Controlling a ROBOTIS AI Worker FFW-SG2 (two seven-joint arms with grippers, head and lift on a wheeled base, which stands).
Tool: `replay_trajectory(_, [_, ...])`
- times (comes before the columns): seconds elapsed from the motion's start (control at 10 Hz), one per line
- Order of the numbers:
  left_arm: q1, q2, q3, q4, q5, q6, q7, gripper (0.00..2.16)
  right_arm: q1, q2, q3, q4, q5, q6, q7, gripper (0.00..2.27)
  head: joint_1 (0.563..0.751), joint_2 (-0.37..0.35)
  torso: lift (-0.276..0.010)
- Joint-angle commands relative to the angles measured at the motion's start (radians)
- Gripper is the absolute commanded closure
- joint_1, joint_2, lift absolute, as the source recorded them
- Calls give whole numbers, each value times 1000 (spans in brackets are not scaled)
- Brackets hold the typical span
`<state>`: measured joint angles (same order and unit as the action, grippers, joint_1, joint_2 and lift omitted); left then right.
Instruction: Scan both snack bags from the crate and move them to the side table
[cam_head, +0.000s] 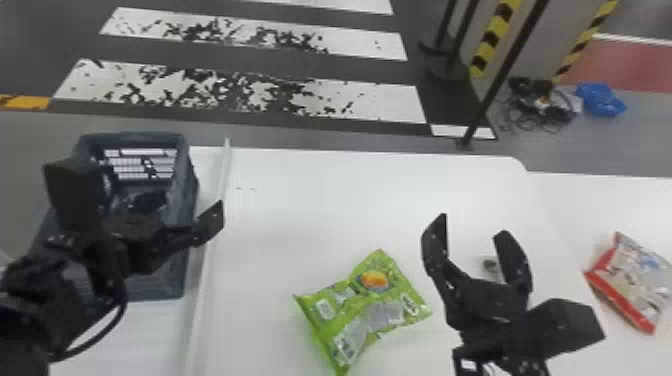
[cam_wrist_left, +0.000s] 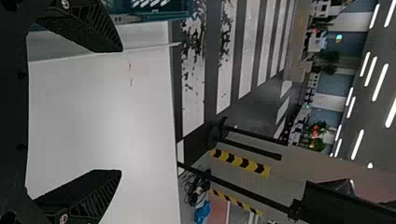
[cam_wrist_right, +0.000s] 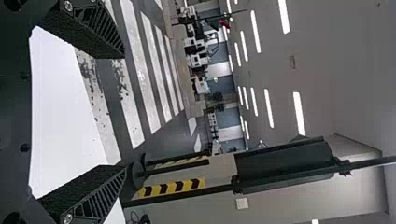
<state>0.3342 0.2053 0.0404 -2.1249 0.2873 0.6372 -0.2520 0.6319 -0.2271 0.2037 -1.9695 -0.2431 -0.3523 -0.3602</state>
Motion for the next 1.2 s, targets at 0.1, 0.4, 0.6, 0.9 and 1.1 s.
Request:
replay_trajectory(0.1, [100, 0, 47, 8, -13, -445, 77, 56, 8, 0, 5, -3, -4, 66, 58, 76, 695, -32, -29])
replay_trajectory(0.4, [167, -3, 165, 3, 52, -527, 30, 53, 23, 0, 11, -9, -7, 94, 121, 70, 695, 64, -29])
replay_trajectory(0.6, [201, -1, 250, 13, 115, -549, -19, 56, 26, 5, 3, -22, -30, 253, 224, 80, 695, 142, -29])
replay_trajectory(0.9, [266, -1, 339, 17, 158, -558, -62, 63, 20, 37, -12, -8, -15, 336, 472, 107, 695, 277, -29])
replay_trajectory(1.1, [290, -1, 378, 8, 173, -549, -81, 66, -6, 60, -20, -5, 5, 459, 494, 1342, 695, 350, -29])
